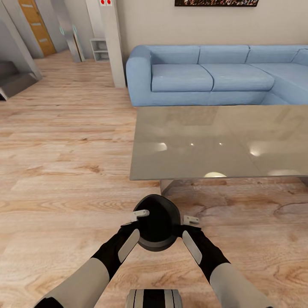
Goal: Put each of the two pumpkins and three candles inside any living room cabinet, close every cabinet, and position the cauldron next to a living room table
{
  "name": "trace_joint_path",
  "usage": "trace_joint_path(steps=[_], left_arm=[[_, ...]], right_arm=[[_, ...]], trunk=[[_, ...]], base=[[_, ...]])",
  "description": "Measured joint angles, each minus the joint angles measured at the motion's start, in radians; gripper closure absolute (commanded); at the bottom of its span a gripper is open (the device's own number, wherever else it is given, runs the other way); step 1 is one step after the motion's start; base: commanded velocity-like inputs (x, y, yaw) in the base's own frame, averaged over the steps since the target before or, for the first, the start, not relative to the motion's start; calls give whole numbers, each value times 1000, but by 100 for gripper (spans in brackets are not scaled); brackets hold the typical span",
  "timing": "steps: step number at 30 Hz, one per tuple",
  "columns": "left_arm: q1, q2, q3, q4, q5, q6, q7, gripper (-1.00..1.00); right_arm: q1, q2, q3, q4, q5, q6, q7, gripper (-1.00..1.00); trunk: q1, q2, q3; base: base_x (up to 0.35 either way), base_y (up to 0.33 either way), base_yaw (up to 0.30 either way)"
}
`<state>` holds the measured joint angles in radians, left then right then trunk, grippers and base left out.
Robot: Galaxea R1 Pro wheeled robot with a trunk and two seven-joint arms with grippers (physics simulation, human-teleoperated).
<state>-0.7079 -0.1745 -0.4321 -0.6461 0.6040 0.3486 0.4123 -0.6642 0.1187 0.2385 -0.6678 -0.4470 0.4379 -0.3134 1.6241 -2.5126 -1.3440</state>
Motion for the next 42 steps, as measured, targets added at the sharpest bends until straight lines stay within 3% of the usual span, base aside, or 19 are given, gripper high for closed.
trace_joint_path(steps=[7, 14, 15, 16, 33, 42], left_arm=[[0, 0, 1, 0, -2, 1, 0, 100], [0, 0, 1, -1, -1, 1, 0, 100], [0, 0, 1, -1, -1, 0, 0, 100], [0, 0, -1, -1, 3, 0, 0, -100], [1, 0, -3, -3, 8, -2, -1, -100], [1, 0, -2, -3, 6, -1, 0, -100]], right_arm=[[1, 0, 1, -68, -10, 38, -27, 100], [1, 0, 1, -69, -10, 38, -27, 100], [1, 0, 1, -69, -10, 38, -28, -100], [1, 1, -2, -10, -20, -6, 6, -100], [2, 2, -2, 2, -23, -7, 7, -100], [2, 2, -2, 2, -24, -5, 6, -100]], trunk=[[3, -2, -27], [3, -2, -27], [3, -2, -27], [3, -1, -27], [4, -1, -27], [0, 1, 7]], base=[[0, 0, 0], [0, 0, 0], [0, 0, 0], [0, 0, 0], [0, 0, 0], [0, 0, 0]])
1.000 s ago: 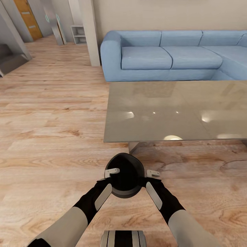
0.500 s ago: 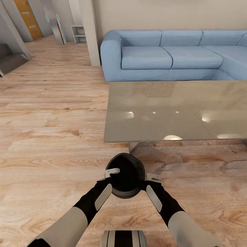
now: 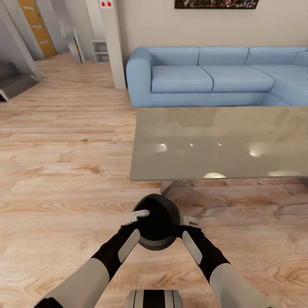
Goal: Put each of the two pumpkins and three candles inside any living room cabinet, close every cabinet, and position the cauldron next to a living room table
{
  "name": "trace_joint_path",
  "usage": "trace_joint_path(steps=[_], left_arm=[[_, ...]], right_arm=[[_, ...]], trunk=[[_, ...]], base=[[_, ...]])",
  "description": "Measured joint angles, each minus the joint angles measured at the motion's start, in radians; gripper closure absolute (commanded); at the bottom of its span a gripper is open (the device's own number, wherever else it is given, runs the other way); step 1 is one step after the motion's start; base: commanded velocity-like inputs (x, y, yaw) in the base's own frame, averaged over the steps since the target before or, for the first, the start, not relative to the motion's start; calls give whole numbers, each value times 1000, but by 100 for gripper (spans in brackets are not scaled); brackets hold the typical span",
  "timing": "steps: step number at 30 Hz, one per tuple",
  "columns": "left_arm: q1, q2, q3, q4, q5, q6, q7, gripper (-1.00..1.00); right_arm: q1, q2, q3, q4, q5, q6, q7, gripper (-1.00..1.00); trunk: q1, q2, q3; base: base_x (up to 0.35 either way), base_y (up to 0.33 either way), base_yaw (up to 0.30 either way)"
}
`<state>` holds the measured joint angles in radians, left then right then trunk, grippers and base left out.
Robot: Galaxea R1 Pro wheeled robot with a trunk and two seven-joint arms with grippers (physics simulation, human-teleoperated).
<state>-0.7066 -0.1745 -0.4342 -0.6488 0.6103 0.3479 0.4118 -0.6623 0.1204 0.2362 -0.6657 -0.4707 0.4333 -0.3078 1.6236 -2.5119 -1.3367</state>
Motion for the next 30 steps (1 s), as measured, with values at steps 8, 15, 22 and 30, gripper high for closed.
trace_joint_path(steps=[8, 15, 22, 30], left_arm=[[0, 0, 0, 0, 0, 3, 1, -100], [-2, 0, 3, -3, 6, 27, 8, -100], [-3, 0, 6, -63, 157, 159, 19, -100], [-3, 0, 9, -69, 179, 167, 46, -100]], right_arm=[[0, 0, 0, 0, 0, 3, 0, -100], [-1, 0, -2, 2, -3, 8, -1, -100], [-2, 0, -5, 3, -1, 43, -2, -100], [-3, 0, -4, 3, -1, 49, -3, -100]], trunk=[[-4, 2, 31], [-7, 4, 58], [-10, 5, 85], [-13, 7, 116]], base=[[0, 0, 0], [0, 0, 0], [-22, 0, 0], [-108, 0, 0]])
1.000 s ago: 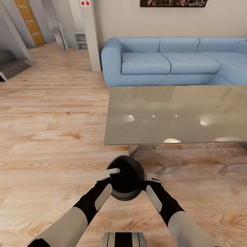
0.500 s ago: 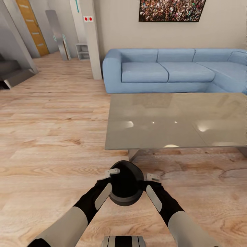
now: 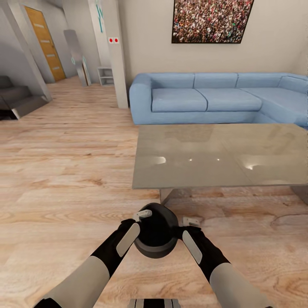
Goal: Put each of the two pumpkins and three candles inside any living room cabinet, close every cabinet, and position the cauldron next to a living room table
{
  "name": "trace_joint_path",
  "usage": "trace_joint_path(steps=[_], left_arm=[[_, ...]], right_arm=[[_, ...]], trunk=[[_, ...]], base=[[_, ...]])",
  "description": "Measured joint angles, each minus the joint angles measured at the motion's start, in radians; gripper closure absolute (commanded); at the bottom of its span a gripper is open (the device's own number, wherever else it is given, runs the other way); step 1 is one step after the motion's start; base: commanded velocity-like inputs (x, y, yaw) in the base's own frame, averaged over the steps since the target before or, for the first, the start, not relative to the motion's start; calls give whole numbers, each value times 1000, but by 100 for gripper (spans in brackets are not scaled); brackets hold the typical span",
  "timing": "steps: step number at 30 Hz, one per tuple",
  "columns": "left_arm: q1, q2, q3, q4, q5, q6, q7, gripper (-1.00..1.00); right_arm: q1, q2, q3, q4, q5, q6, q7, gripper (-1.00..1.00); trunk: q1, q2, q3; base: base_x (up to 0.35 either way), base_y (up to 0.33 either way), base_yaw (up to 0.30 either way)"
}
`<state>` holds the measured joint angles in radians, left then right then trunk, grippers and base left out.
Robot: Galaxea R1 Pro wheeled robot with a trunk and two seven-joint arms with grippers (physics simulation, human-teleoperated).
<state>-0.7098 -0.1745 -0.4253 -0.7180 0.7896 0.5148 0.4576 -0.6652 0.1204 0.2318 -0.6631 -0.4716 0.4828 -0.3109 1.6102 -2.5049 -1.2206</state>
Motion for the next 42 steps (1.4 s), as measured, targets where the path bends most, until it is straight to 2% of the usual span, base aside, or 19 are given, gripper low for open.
trace_joint_path(steps=[10, 22, 27, 37, 42], left_arm=[[0, 0, 0, 0, -1, 1, 3, -100], [0, 0, 2, 0, -2, -1, 4, -100], [0, 0, 3, 1, -1, -2, 7, -100], [-1, 0, 2, 5, -7, -1, 13, -100], [-1, 0, 3, 21, -7, -2, 13, -100]], right_arm=[[-1, 0, -1, -1, -1, 1, 0, -100], [0, 0, -1, -1, -1, -1, 1, -100], [0, 0, -1, -2, -1, -3, 1, -100], [3, 7, -5, 10, -2, -1, -1, -100], [11, -21, -2, 38, -11, -1, 1, -100]], trunk=[[-5, 2, 39], [-10, 5, 85], [-28, 39, 101], [-67, 108, 132], [-86, 143, 148]], base=[[-3, 0, 0], [-110, 0, 0], [-189, 0, 0], [-11, 0, 0], [0, 0, 0]])
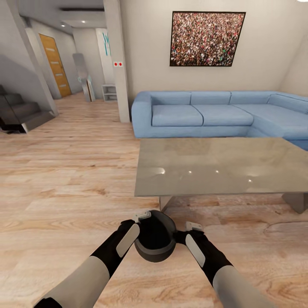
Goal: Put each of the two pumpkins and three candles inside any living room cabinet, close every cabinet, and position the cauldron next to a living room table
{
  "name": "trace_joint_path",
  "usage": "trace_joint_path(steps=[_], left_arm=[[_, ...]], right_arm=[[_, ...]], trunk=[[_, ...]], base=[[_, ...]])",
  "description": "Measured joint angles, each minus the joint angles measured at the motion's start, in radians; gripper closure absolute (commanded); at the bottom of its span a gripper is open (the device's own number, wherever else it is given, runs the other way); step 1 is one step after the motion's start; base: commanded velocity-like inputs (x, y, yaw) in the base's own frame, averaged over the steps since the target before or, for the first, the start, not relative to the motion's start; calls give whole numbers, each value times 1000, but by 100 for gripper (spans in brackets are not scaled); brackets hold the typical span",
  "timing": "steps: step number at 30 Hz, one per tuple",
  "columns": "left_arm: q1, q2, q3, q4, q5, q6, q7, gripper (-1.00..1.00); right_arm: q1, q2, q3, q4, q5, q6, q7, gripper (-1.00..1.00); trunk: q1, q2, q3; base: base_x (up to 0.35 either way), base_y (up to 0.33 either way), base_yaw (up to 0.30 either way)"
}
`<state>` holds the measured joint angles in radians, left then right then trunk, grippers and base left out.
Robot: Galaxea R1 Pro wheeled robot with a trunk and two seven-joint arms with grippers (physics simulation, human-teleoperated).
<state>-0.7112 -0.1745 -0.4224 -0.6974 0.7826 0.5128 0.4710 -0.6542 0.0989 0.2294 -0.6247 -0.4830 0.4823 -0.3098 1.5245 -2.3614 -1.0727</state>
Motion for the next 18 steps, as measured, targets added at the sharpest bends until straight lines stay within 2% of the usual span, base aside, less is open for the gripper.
trace_joint_path(steps=[4, 18], left_arm=[[0, 0, 0, 2, 0, 0, 0, -100], [0, 0, 0, 2, 0, 0, 0, -100]], right_arm=[[1, -23, 0, 18, -2, 0, 0, -100], [1, -24, 0, 19, -3, 1, 0, -100]], trunk=[[-15, 28, 13], [-69, 126, 56]], base=[[0, 0, 0], [0, 0, 0]])
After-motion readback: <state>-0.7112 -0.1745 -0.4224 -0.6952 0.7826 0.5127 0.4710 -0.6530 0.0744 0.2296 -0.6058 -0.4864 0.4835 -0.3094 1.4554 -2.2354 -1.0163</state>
